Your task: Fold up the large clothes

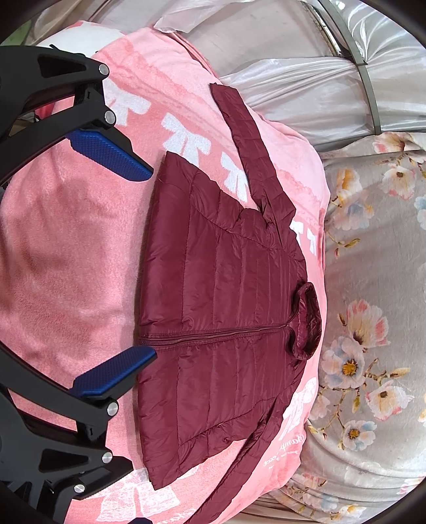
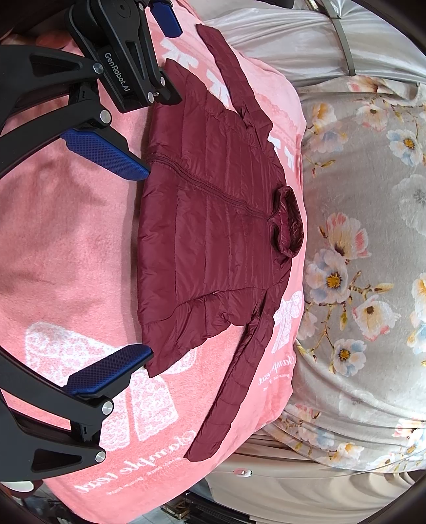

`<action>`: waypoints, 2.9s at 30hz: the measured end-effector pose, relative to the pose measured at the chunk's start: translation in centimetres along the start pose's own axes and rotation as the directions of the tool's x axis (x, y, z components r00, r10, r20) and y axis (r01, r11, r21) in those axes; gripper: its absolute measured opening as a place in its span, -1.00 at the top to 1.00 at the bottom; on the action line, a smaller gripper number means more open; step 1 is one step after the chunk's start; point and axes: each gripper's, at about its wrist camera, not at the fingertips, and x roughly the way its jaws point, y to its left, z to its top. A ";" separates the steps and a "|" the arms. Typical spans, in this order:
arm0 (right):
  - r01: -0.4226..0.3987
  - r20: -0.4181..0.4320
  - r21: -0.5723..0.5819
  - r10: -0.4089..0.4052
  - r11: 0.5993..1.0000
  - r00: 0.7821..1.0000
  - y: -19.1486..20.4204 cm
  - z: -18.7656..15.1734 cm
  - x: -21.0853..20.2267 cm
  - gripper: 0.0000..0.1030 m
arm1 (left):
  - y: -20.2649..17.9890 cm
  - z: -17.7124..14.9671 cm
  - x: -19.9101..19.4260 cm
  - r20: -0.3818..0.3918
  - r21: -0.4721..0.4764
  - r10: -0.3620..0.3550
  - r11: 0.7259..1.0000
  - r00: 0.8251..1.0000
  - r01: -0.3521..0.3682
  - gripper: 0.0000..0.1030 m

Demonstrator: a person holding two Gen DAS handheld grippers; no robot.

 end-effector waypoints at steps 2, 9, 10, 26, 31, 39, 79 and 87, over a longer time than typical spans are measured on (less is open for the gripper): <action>0.001 -0.001 0.000 -0.001 1.000 1.000 0.0 0.0 0.0 -0.90 | 0.0 0.0 0.0 0.000 0.001 0.001 1.000 1.000 -0.001 -0.90; 0.000 -0.001 0.001 0.000 1.000 1.000 0.0 0.0 0.1 -0.90 | 0.0 0.0 -0.1 0.000 0.000 0.000 1.000 1.000 0.000 -0.90; 0.000 0.000 0.000 0.000 1.000 1.000 0.0 0.0 0.1 -0.90 | 0.0 0.0 -0.1 -0.001 0.000 0.000 1.000 1.000 0.000 -0.90; -0.036 -0.102 0.119 0.048 0.992 0.994 -4.8 1.1 6.4 -0.90 | -0.3 1.8 5.8 -0.077 -0.021 -0.052 0.998 0.996 0.051 -0.91; 0.084 -0.086 0.273 -0.063 0.958 0.994 -13.2 3.0 10.5 -0.90 | 0.9 3.8 9.2 -0.093 -0.078 -0.039 0.996 0.995 0.032 -0.91; 0.281 -0.131 0.526 -0.250 0.803 0.959 -28.4 4.4 16.2 -0.90 | 2.9 7.3 14.3 -0.088 -0.113 0.014 0.993 0.996 -0.024 -0.91; -0.435 0.050 -0.109 0.442 0.894 0.896 6.1 25.7 28.7 0.89 | 12.5 10.1 21.4 -0.131 -0.292 0.167 0.935 0.977 -0.199 -0.91; -0.504 -0.169 -0.205 0.477 0.839 0.863 15.4 20.5 32.6 0.88 | 13.5 9.4 22.3 -0.146 -0.310 0.125 0.936 0.981 -0.166 -0.91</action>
